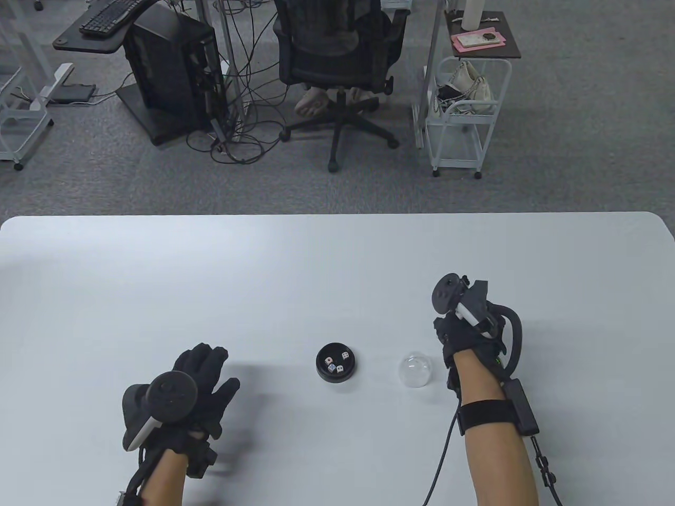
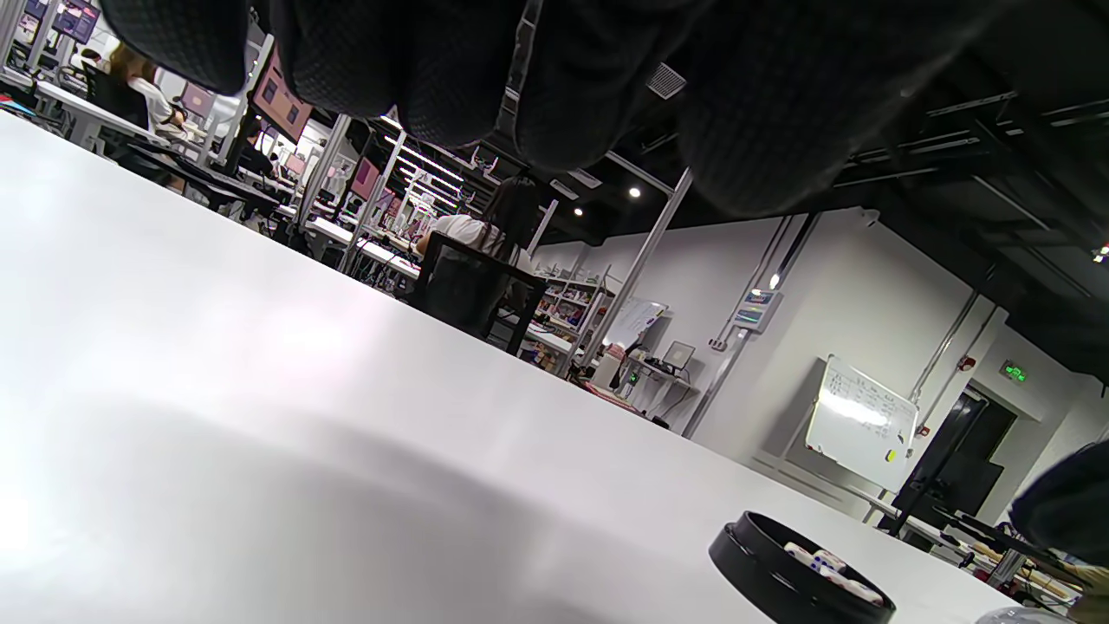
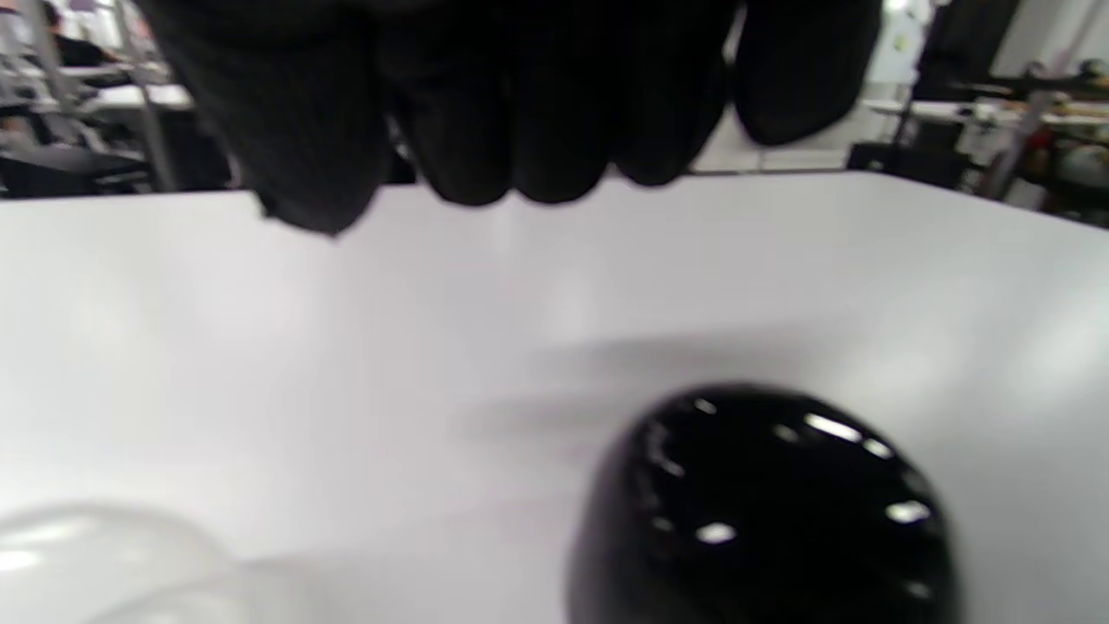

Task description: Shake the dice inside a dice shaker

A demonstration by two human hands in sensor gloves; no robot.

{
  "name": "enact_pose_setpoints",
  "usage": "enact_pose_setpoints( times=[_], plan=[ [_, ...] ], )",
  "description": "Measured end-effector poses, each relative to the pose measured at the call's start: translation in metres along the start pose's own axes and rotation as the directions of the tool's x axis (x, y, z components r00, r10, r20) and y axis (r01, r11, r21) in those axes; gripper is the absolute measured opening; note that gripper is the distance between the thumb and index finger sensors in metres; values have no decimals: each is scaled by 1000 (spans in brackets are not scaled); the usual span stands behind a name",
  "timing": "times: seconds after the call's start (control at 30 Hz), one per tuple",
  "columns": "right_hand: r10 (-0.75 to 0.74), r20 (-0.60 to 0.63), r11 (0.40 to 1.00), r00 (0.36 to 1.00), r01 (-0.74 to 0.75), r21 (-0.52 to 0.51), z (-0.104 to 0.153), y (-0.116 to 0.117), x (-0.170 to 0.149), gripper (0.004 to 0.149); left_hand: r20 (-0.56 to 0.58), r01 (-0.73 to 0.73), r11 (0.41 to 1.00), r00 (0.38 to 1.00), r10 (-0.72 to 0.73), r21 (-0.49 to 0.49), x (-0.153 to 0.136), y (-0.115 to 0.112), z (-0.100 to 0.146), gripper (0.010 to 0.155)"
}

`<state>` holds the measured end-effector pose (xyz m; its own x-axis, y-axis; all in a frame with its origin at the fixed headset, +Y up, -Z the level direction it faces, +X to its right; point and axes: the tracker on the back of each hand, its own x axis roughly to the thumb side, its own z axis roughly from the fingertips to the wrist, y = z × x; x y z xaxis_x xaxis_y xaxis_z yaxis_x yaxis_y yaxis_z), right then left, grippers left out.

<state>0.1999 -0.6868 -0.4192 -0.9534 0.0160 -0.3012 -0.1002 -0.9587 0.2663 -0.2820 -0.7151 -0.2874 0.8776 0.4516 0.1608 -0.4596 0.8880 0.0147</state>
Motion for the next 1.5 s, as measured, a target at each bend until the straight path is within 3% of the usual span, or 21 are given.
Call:
enact_pose_setpoints(
  times=[0.17,0.3,0.43,0.6,0.93,1.17,1.5],
  plan=[
    [30,-162,997,986,-17,82,-21,12,-25,55,-6,6,1000,1000,-6,-5,0,-1,0,67],
    [80,-271,970,959,-13,241,-34,23,-33,59,-13,6,1000,1000,-6,-10,0,-1,-1,67],
    [196,-321,948,927,-96,304,-41,31,-31,61,-18,9,1000,1000,-9,-15,0,-1,-1,67],
    [202,-319,927,926,-76,366,-48,41,-26,60,-17,16,1000,1000,-16,-22,1,-2,-2,67],
    [271,-332,921,904,-143,361,-43,40,-18,55,-22,14,1000,1000,-14,-18,0,-2,-2,67],
    [254,-311,923,916,-133,361,-42,42,-13,44,-23,13,1000,1000,-13,-20,-1,-2,-2,67],
    [226,-221,941,949,-154,301,-37,36,-2,44,-27,12,1000,1000,-13,-26,-1,-2,-2,67]
  ],
)
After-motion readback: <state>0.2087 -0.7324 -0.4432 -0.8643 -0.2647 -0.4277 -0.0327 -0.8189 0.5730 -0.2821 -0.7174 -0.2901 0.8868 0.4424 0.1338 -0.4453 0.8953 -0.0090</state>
